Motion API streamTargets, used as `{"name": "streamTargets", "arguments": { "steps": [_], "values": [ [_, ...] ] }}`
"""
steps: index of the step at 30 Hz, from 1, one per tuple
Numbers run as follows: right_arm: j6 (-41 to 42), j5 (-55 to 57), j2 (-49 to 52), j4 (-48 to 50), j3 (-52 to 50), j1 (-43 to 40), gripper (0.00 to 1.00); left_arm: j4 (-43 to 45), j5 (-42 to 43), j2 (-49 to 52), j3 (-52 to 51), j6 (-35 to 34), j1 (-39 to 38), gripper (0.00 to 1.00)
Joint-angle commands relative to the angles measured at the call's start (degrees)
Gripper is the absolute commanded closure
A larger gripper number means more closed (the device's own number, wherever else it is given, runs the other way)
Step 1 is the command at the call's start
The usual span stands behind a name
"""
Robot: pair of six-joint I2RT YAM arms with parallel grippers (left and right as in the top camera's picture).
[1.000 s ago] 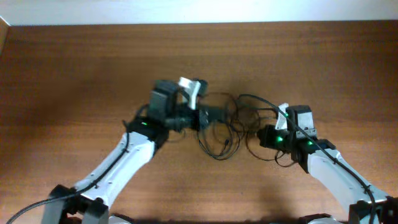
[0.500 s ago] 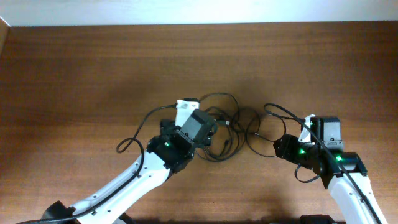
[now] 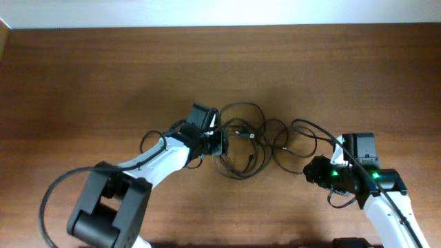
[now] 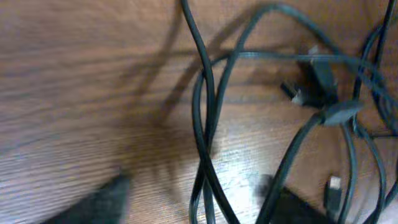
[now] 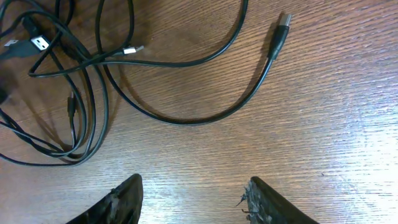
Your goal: Untangle cables
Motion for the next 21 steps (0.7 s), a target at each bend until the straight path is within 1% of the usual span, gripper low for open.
{"name": "streamTargets", "arguments": {
  "steps": [1, 2, 3, 4, 6, 8, 9, 10, 11, 12, 14, 15, 16, 17, 18, 21],
  "values": [
    [0.0, 0.5, -0.4, -0.2, 0.9, -0.1, 0.46, -1.7, 2.8, 0.6, 0.1, 1.5, 0.0, 0.79],
    [0.0, 0.5, -0.4, -0.5, 0.8, -0.1, 0.46, -2.7, 0.4, 0.6, 0.1, 1.5, 0.0, 0.88],
    [0.0, 0.5, -0.3, -0.5, 0.8, -0.1, 0.46, -2.7, 0.1, 0.6, 0.1, 1.5, 0.2, 0.86],
    [0.0, 0.5, -0.1, -0.4, 0.8, -0.1, 0.46, -2.6, 0.4, 0.4, 0.1, 1.5, 0.2, 0.6],
    [0.0, 0.6, 1.5, -0.2, 0.8, -0.1, 0.45, -2.7, 1.2, -1.8, 1.3, 1.5, 0.2, 0.0],
    [0.0, 0.5, 3.7, 0.2, 0.8, -0.1, 0.45, -4.9, 2.3, -5.0, 4.3, 2.1, 0.2, 0.01],
    [0.0, 0.5, 5.0, 0.2, 0.8, -0.1, 0.46, -5.4, 0.8, -8.0, 6.5, 5.0, 0.2, 0.01],
    [0.0, 0.5, 6.4, 0.2, 0.8, -0.1, 0.46, -5.0, -5.3, -9.5, 7.0, 4.9, 0.2, 0.01],
    [0.0, 0.5, 7.7, 0.2, 0.8, -0.1, 0.46, -5.0, -10.8, -9.0, 7.0, 4.9, 0.4, 0.01],
    [0.0, 0.5, 8.0, 0.2, 0.8, -0.1, 0.46, -5.0, -10.7, -7.7, 7.0, 4.7, 0.5, 0.01],
    [0.0, 0.5, 8.0, -0.3, 0.8, -0.1, 0.47, -4.5, -12.4, -4.3, 7.0, 1.6, 0.9, 0.01],
    [0.0, 0.5, 8.0, -0.6, 0.8, -0.1, 0.47, -4.1, -12.1, -3.0, 7.0, 0.7, 1.2, 0.01],
    [0.0, 0.5, 8.0, -0.9, 0.8, -0.1, 0.47, -4.2, -9.8, -1.2, 7.0, 2.8, 1.2, 0.01],
    [0.0, 0.5, 8.0, -0.9, 0.8, -0.1, 0.47, -4.2, -5.0, -0.1, 7.0, 7.9, 1.2, 0.01],
    [0.0, 0.5, 8.0, -0.9, 0.8, -0.1, 0.47, -4.3, -4.1, 1.2, 7.0, 9.7, 1.2, 0.01],
    [0.0, 0.5, 8.0, -0.9, 0.8, -0.1, 0.47, -4.7, -4.4, 4.6, 7.0, 9.6, 1.2, 0.01]
  ]
}}
